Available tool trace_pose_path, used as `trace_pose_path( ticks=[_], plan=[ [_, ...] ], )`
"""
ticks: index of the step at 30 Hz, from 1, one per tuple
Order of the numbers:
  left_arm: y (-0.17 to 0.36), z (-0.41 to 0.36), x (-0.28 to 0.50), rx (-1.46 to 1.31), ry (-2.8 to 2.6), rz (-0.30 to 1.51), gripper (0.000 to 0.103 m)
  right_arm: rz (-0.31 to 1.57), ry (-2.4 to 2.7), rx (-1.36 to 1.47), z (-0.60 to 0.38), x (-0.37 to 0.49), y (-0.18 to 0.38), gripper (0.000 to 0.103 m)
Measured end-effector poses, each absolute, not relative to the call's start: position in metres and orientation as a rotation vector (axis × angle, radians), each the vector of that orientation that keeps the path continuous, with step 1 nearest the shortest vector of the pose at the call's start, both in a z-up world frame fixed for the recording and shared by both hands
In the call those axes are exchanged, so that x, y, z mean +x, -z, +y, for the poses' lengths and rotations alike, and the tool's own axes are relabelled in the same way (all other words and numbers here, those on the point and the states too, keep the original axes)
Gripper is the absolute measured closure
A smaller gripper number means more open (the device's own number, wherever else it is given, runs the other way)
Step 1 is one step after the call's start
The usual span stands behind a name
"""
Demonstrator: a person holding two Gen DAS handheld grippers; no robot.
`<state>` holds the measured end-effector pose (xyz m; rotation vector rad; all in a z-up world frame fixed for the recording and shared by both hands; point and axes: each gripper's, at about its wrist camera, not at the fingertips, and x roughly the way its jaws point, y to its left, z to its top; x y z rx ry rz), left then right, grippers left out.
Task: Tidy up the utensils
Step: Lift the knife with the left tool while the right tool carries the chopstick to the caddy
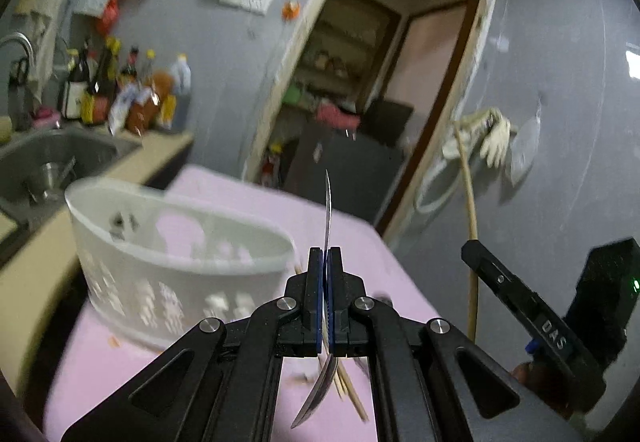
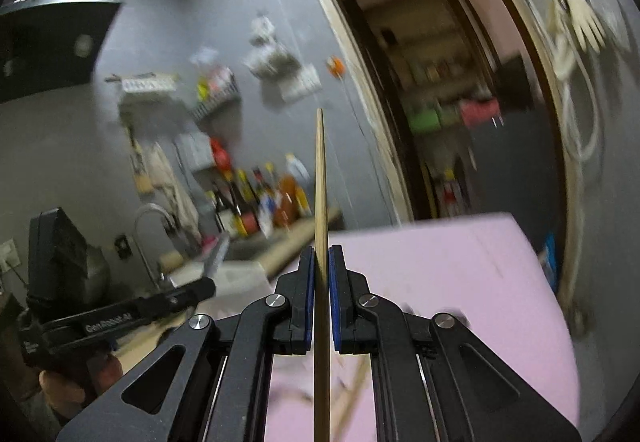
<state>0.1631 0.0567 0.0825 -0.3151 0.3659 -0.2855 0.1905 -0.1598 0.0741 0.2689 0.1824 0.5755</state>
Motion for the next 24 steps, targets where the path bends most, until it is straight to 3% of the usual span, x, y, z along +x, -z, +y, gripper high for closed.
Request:
trace_pose_path(
  ticks=[6,12,24],
  plan=[
    [-0.124,0.106,0.172,-0.299,0.229,0.221,0.103,0.018,-0.631,0.288,-0.111,0.209,-0.098,0.098],
    [-0.138,0.170,0.207,-0.406,0.204,0.145,0.103,-0.011,-0.744,0.347,-0.061,0.251,-0.112,0.098],
    [-0.094,0.223,0.245,-0.470,0.079,0.097,0.103,-0.038,-0.683,0.255,-0.024,0.275,-0.078,0.098]
  ],
)
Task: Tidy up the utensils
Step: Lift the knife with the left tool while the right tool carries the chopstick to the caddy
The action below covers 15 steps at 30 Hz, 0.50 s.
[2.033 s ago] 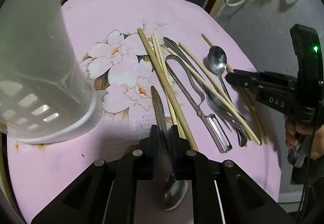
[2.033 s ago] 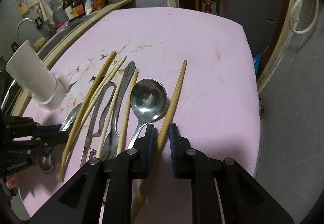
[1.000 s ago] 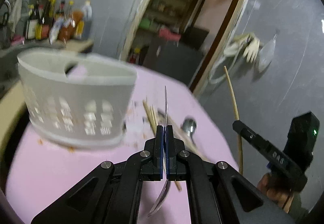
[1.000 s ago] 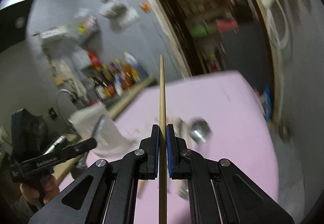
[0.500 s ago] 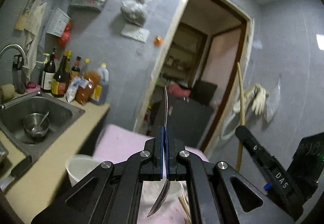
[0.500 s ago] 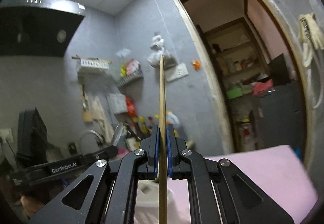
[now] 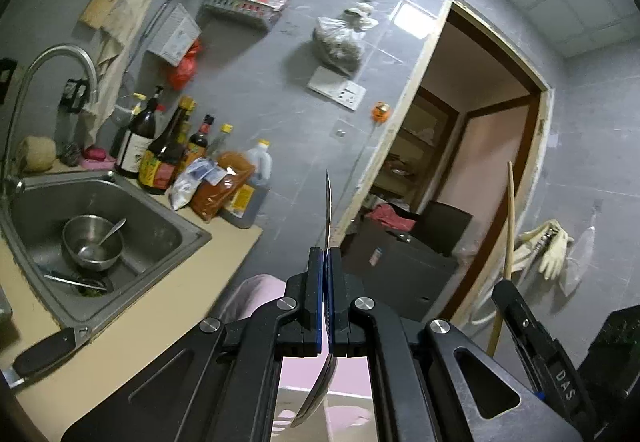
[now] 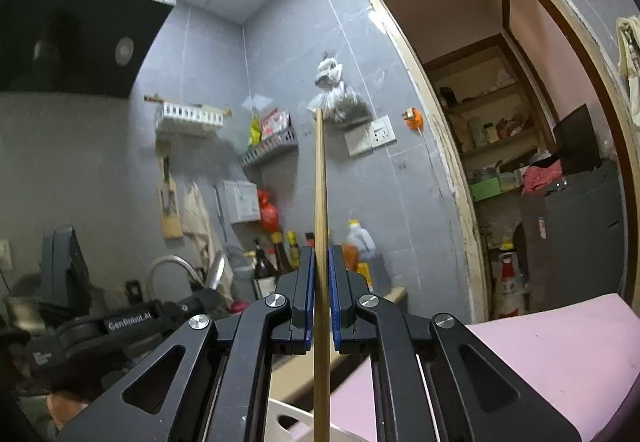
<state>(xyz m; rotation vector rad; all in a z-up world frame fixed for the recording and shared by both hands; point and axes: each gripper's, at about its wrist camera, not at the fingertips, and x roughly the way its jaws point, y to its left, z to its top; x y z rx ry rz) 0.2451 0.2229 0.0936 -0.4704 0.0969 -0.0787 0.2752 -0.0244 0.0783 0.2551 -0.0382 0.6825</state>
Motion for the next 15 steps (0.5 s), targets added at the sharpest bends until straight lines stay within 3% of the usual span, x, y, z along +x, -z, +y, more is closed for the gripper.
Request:
trace_pose_path(
  ticks=[15],
  plan=[
    [-0.054,0.193,0.223,-0.362,0.031,0.169,0.103,0.119,-0.628,0.147,-0.018,0.274,-0.049,0.098]
  ],
)
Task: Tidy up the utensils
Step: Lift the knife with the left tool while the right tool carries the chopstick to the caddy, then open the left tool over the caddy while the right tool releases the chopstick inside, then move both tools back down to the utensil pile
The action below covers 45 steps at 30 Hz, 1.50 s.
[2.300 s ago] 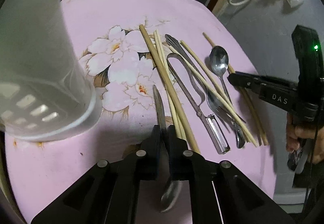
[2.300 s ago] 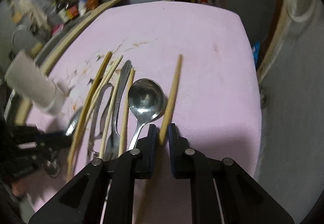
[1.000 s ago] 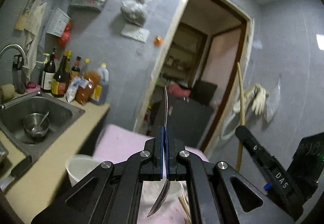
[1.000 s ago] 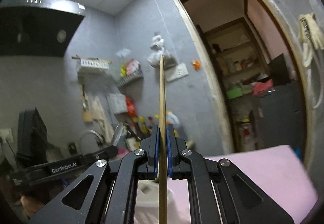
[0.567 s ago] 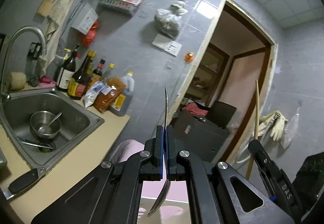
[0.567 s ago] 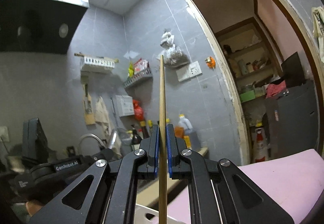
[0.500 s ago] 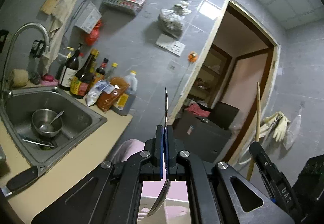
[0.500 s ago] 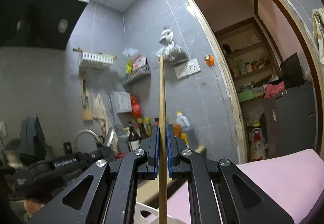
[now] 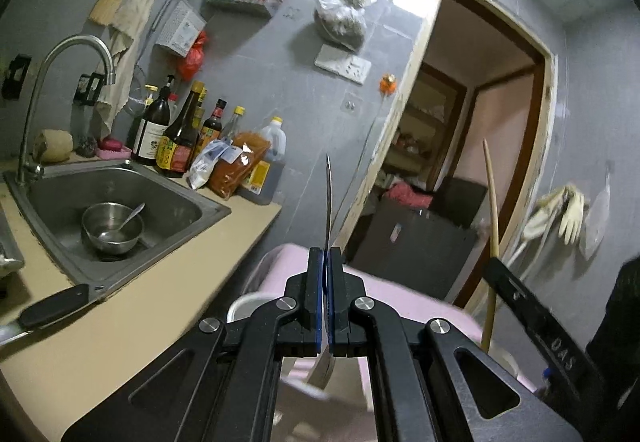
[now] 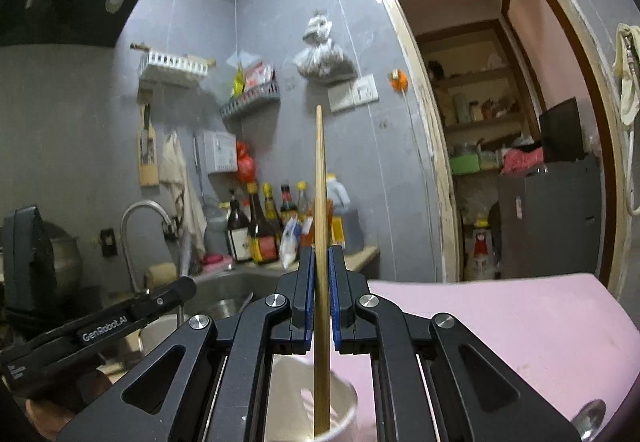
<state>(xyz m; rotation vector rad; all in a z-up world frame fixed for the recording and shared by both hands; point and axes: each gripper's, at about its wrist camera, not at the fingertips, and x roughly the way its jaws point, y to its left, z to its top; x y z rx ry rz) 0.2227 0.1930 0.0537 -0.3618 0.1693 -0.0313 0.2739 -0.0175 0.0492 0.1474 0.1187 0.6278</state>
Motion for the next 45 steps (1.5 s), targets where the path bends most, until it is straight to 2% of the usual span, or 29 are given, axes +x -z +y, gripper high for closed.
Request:
trace_pose_path(
  ticks=[10,13,15,16,19,20,23,25,27,28,29,30,33,35,38,45],
  plan=[
    [-0.048,0.178,0.217,-0.262,0.065,0.278,0.102,0.220,-0.668,0.104,-0.024,0.266,-0.041,0.098],
    [-0.049,0.178,0.216,-0.279,0.075,0.298,0.093,0.234,-0.670,0.104,-0.027,0.264,-0.041,0.097],
    [-0.051,0.177,0.212,-0.285,0.085,0.299,0.081,0.241,-0.675,0.110,-0.030,0.262,-0.041,0.096],
    [-0.053,0.177,0.209,-0.289,0.088,0.299,0.079,0.242,-0.675,0.111,-0.031,0.260,-0.042,0.095],
    [-0.059,0.176,0.204,-0.294,0.091,0.298,0.073,0.229,-0.680,0.117,-0.036,0.257,-0.045,0.086],
    [-0.060,0.174,0.202,-0.295,0.089,0.298,0.069,0.220,-0.679,0.118,-0.039,0.255,-0.047,0.079],
    [-0.069,0.170,0.197,-0.296,0.087,0.287,0.058,0.192,-0.680,0.117,-0.049,0.248,-0.056,0.075],
    [-0.075,0.165,0.193,-0.297,0.086,0.276,0.051,0.167,-0.675,0.119,-0.057,0.243,-0.063,0.067],
    [-0.080,0.160,0.189,-0.296,0.085,0.263,0.039,0.136,-0.661,0.126,-0.069,0.237,-0.070,0.051],
    [-0.083,0.156,0.186,-0.294,0.087,0.251,0.035,0.121,-0.651,0.127,-0.075,0.234,-0.073,0.049],
    [-0.085,0.152,0.184,-0.288,0.087,0.240,0.026,0.110,-0.642,0.122,-0.081,0.231,-0.076,0.043],
    [-0.087,0.149,0.181,-0.283,0.083,0.228,0.019,0.093,-0.623,0.121,-0.089,0.227,-0.079,0.033],
    [-0.094,0.134,0.172,-0.267,0.069,0.182,0.004,0.047,-0.573,0.110,-0.108,0.218,-0.086,0.021],
    [-0.098,0.123,0.169,-0.253,0.064,0.159,0.003,0.022,-0.543,0.092,-0.120,0.212,-0.088,0.015],
    [-0.102,0.106,0.167,-0.226,0.073,0.155,0.002,-0.023,-0.496,0.072,-0.140,0.200,-0.090,0.000],
    [-0.098,0.065,0.160,-0.171,0.121,0.162,0.002,-0.049,-0.419,0.034,-0.181,0.183,-0.087,0.000]
  ],
)
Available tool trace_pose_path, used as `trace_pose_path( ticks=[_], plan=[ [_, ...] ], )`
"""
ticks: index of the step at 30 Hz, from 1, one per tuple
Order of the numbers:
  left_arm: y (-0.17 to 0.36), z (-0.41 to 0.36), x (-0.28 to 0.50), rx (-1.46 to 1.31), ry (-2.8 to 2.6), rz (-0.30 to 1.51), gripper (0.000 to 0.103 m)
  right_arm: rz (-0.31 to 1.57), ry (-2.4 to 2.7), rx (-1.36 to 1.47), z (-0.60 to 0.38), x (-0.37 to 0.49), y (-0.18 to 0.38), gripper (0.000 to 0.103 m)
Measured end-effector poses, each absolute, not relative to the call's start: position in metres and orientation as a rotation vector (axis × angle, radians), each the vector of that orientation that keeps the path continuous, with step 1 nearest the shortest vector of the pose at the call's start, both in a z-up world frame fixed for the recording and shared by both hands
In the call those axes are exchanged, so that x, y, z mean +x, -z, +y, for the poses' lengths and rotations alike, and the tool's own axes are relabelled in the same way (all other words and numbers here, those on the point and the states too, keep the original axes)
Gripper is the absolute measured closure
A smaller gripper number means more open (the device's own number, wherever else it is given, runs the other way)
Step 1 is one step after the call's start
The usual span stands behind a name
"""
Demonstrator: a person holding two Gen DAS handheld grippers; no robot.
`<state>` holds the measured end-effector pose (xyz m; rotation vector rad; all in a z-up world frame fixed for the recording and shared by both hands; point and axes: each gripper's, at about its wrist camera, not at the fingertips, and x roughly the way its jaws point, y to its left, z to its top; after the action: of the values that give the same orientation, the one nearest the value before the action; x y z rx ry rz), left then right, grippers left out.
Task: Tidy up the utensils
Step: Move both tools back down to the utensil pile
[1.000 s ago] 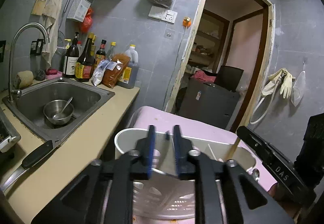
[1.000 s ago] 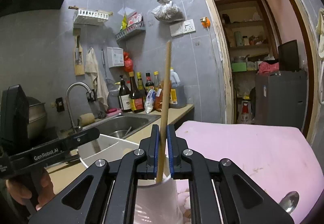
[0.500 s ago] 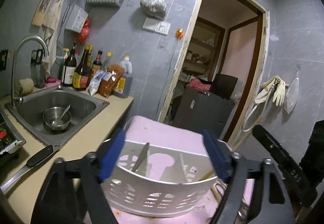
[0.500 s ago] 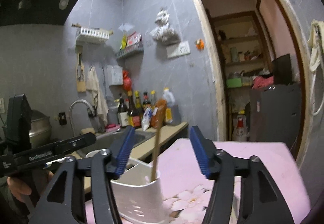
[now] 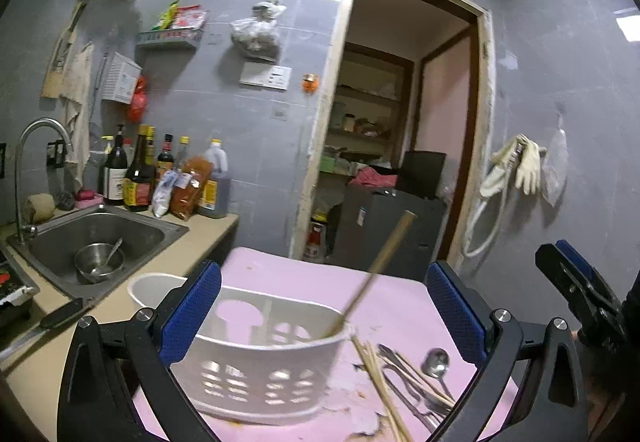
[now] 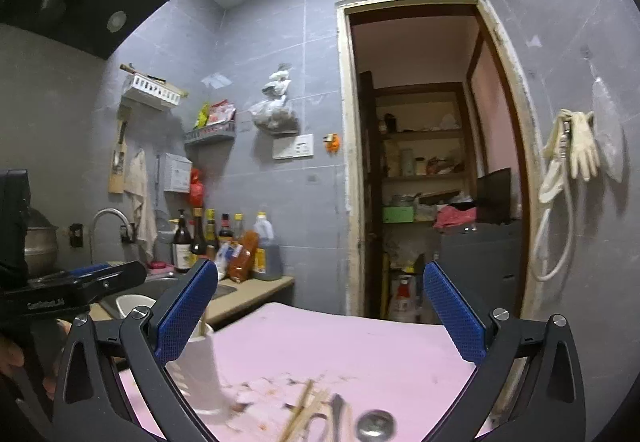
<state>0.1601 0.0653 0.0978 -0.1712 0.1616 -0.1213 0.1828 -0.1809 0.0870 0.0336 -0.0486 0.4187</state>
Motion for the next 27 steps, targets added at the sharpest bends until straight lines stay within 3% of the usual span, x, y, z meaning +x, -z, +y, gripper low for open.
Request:
trace_pose_path(
  ticks=[8,19,25,27],
  plan=[
    [-0.076,0.023,0.163,-0.138,0.186,0.249,0.002,0.031,-0.371,-0.021,-0.210,0.188,-0.068,0.000],
    [-0.031,-0.011,0.186,-0.084,0.208,0.500,0.002,0.331,-0.373,-0.054,-0.226,0.233,-0.032,0.000],
    [-0.014,-0.020,0.198,-0.059,0.213,0.583,0.004,0.533,-0.398,-0.051,-0.231,0.261,-0.007,0.010],
    [-0.011,-0.022,0.201,-0.057,0.226,0.597,0.012,0.577,-0.403,-0.062,-0.231,0.267,-0.001,0.017]
  ],
)
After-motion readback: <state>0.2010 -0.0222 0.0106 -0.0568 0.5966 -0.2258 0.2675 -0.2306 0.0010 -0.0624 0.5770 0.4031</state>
